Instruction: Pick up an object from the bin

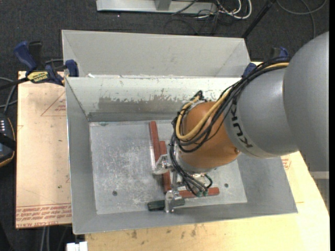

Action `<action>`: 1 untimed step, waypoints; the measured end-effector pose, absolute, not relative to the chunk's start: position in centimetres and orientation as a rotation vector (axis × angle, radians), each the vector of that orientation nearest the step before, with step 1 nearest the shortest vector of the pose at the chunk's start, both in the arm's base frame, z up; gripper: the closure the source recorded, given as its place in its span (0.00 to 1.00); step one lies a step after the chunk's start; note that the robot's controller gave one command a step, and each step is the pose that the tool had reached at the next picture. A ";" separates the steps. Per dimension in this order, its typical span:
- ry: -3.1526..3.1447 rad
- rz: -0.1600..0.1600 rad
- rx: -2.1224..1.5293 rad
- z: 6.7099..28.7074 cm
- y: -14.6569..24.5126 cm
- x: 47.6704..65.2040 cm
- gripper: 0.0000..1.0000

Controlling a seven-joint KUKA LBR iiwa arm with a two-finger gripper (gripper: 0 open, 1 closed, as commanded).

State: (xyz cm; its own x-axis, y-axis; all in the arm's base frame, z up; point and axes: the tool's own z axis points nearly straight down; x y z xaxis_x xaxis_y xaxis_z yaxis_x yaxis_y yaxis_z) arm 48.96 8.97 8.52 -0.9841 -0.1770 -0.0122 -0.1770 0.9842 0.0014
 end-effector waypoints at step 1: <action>3.103 0.002 -0.457 8.3 5.4 48.9 1.00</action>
Offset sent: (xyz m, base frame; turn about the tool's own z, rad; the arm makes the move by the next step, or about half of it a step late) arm 0.0000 0.0000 0.0000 0.0000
